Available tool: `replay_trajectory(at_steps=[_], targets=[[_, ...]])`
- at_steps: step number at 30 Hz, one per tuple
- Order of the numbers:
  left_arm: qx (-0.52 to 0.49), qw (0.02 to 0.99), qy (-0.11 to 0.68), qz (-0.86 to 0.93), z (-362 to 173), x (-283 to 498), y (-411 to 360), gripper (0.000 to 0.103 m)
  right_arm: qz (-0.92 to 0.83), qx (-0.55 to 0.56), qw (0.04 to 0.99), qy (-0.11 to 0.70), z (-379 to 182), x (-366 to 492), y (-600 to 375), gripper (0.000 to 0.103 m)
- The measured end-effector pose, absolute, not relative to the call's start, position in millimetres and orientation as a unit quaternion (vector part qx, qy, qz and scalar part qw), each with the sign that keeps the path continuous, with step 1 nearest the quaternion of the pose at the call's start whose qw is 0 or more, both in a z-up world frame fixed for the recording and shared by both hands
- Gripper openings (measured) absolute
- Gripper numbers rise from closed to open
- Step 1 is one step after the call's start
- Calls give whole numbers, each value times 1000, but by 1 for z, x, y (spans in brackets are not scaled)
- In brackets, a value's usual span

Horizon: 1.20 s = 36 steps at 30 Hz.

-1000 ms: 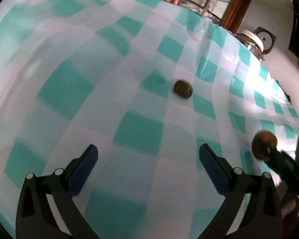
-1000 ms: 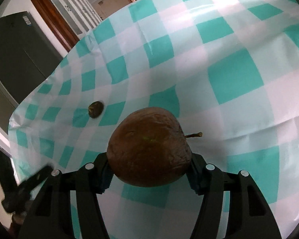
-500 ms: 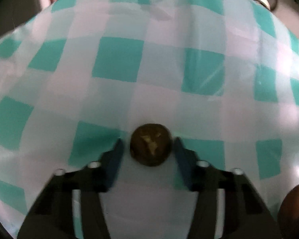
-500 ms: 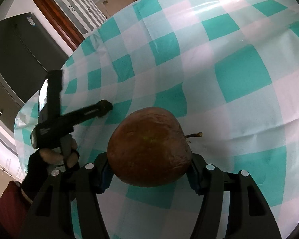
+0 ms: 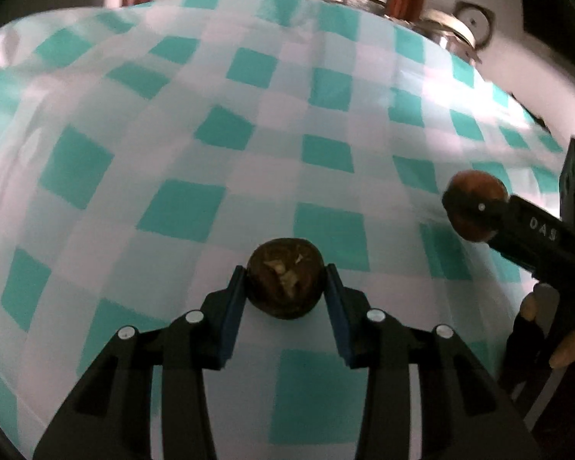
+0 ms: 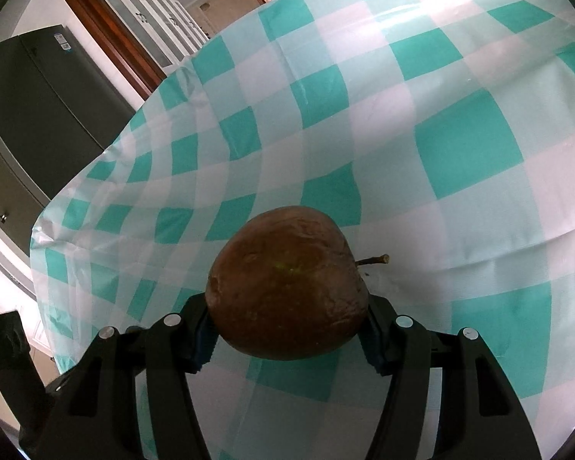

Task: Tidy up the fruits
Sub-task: 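Carry the brown pear and dark fruit with both tools over the white box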

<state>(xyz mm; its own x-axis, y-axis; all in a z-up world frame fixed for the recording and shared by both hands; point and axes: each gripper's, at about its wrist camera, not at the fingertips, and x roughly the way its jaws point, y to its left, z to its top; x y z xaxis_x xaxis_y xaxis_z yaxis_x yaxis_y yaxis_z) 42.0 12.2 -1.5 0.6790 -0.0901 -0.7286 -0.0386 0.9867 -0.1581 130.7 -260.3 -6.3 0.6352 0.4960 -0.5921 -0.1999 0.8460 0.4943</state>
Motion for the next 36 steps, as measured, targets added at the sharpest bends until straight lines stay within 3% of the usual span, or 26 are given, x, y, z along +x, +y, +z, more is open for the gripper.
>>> replay_trajectory(at_steps=[7, 21, 30, 36], targets=[[-126, 905, 405, -23, -1, 46, 22, 41, 192, 193, 883, 382, -6, 131, -260, 60], [-98, 907, 409, -6, 4, 37, 20, 41, 159, 171, 889, 395, -5, 126, -254, 60], [-23, 924, 382, 26, 22, -86, 49, 41, 216, 200, 892, 342, 13, -14, -218, 60], [8, 928, 368, 53, 26, -168, 85, 41, 276, 150, 889, 332, 33, -87, -173, 60]])
